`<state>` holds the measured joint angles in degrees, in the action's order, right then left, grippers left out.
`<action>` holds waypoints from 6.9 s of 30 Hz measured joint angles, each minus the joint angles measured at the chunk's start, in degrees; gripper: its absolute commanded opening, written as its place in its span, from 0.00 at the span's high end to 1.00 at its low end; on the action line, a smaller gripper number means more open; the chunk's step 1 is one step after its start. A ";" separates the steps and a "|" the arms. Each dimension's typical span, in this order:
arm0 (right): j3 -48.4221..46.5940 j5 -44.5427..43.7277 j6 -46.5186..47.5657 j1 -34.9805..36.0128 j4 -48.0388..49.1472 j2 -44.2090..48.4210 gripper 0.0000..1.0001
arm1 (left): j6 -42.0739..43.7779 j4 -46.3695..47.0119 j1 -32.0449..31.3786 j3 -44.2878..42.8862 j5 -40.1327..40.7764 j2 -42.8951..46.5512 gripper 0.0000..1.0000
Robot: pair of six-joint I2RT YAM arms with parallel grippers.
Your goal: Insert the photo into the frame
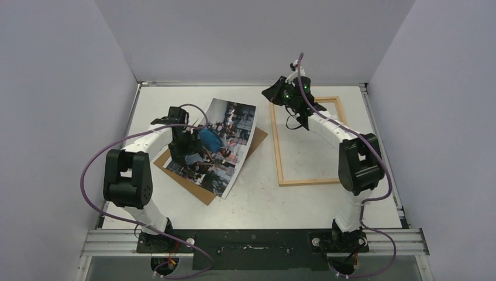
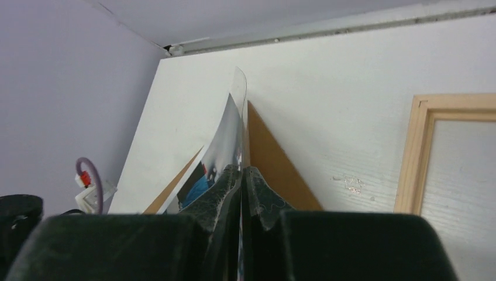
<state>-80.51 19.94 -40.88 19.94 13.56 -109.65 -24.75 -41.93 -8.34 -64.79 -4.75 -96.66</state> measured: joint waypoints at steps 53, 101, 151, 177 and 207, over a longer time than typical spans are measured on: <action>-13.22 -11.98 32.52 0.72 -27.43 44.11 1.00 | -4.31 17.16 0.70 -42.97 -27.34 -10.21 0.12; -25.59 8.87 16.98 0.72 -29.53 44.68 1.00 | -25.99 72.48 -3.23 -32.06 -60.96 -3.30 0.17; -28.79 12.00 8.63 0.72 -23.47 44.83 1.00 | -29.92 69.94 -7.58 -46.16 -62.95 -14.88 0.14; -29.05 11.32 12.31 0.72 -27.34 45.16 1.00 | -42.40 86.79 -5.31 -43.54 -68.89 -12.59 0.55; -22.67 6.80 16.98 0.72 -27.39 46.34 1.00 | -53.16 96.28 -3.52 -43.04 -74.23 -10.62 0.86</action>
<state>-103.18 26.74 -23.90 20.67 -13.82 -63.31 -77.91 54.35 -11.86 -107.83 -78.98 -107.28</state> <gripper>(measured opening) 0.028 0.281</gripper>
